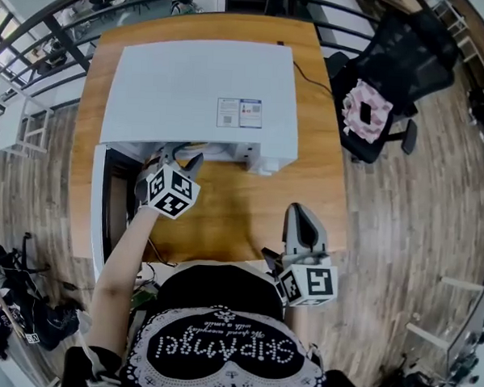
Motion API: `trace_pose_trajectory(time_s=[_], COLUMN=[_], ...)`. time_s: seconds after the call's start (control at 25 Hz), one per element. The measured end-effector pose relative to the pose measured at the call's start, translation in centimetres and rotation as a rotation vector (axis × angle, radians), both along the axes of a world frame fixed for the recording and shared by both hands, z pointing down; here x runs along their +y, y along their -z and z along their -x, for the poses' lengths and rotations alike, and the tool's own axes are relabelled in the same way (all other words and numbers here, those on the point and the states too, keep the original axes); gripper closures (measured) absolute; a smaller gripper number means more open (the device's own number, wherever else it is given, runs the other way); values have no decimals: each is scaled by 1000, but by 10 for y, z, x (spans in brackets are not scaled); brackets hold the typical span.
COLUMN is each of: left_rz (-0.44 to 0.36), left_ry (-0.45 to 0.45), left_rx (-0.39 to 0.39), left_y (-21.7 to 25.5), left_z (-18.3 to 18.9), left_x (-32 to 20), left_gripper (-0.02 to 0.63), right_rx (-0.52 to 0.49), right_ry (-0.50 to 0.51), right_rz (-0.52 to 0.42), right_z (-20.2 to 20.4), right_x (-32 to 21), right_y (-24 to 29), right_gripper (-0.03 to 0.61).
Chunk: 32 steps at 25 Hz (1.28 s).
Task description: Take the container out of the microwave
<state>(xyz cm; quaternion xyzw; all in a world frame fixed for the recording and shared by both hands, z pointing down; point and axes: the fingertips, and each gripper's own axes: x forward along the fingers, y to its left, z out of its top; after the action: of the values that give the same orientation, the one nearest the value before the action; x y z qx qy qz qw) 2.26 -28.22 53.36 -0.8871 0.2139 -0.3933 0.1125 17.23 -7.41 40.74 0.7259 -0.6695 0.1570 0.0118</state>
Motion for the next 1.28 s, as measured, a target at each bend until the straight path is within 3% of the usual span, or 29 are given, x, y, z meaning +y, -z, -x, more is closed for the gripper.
trace_pose_trajectory(time_s=[0.52, 1.28], left_rz=[-17, -72], left_ry=[-155, -264], left_rx=[-197, -355], left_y=[-42, -63], left_z=[-9, -14], left_x=[-11, -22], left_gripper=[431, 503], right_rx=[-5, -3], right_ry=[-20, -62], right_rz=[12, 16], right_z=[2, 4], right_x=[-3, -1], right_y=[-3, -5], right_gripper=[543, 543])
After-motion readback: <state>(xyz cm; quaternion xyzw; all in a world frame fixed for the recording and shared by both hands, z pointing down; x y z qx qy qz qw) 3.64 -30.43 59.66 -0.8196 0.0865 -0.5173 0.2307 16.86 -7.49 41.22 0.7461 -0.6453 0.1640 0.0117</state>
